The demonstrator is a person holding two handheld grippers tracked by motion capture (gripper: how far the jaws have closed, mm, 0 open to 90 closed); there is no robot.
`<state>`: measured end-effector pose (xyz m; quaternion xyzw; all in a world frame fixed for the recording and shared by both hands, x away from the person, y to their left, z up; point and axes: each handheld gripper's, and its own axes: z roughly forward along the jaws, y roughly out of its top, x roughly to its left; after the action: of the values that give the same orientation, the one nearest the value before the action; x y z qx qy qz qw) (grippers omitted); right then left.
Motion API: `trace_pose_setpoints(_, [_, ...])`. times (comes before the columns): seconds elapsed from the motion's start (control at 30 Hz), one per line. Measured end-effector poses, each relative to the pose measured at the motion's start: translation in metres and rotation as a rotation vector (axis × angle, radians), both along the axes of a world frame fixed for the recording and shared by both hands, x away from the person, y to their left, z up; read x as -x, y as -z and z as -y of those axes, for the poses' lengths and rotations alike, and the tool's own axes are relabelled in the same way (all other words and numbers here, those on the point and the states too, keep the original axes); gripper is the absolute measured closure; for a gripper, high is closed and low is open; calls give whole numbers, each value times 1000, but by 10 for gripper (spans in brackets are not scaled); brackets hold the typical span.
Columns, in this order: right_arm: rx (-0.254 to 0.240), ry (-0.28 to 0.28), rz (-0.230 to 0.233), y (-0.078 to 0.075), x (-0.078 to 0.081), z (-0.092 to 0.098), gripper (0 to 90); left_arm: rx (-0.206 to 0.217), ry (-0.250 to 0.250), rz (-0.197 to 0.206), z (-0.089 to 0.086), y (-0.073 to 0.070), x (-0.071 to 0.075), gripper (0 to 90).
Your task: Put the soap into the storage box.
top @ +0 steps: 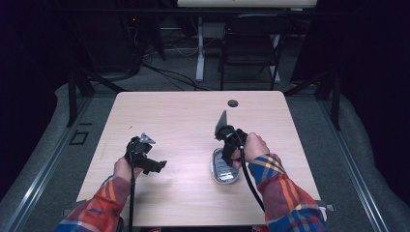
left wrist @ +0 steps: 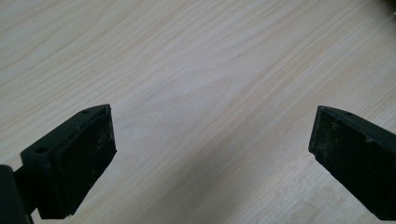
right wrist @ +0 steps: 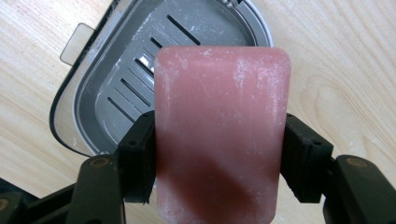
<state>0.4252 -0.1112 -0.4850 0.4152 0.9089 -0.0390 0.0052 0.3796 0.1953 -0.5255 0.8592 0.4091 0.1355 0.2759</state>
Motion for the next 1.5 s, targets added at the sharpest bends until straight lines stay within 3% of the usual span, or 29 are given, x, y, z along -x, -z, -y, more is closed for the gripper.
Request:
trace_pose_setpoints(0.2, [22, 5, 6, 4, -1, -5, 372, 0, 2, -2, 0, 0, 0, 6])
trace_pose_setpoints(0.23, [45, -3, -2, 5, -2, -8, 372, 0, 2, -2, 0, 0, 0, 6])
trace_pose_setpoints(0.47, [31, 22, 15, 10, -1, -14, 371, 0, 1, -2, 0, 0, 0, 6])
trace_pose_setpoints(0.73, [30, 26, 13, 6, -1, -13, 371, 0, 2, -3, 0, 0, 0, 6])
trace_pose_setpoints(0.9, [-1, 38, 28, 0, 3, -10, 399, -1, 3, -4, 0, 0, 0, 6])
trace_pose_setpoints(0.97, [-18, 23, 18, -5, 4, -7, 459, -1, 3, -4, 0, 0, 0, 6])
trace_pose_setpoints(1.13, [-47, 5, 10, -8, 7, -2, 485, -1, 3, -5, 0, 0, 0, 6])
trace_pose_setpoints(1.23, [-65, 7, 42, -11, 8, 3, 487, -2, 2, -4, 0, 0, 0, 6])
trace_pose_setpoints(1.3, [-117, 21, 77, -16, 10, 12, 479, -3, 3, -5, 0, 0, 0, 6])
trace_pose_setpoints(1.4, [-131, 24, 94, -20, 11, 20, 469, -2, 2, -4, 0, 0, 0, 6])
trace_pose_setpoints(1.43, [-167, 51, 135, -21, 14, 27, 461, -2, 3, -5, 0, 0, 0, 6])
trace_pose_setpoints(1.5, [-159, 47, 138, -25, 15, 34, 447, 0, 2, -5, 0, 0, 0, 6])
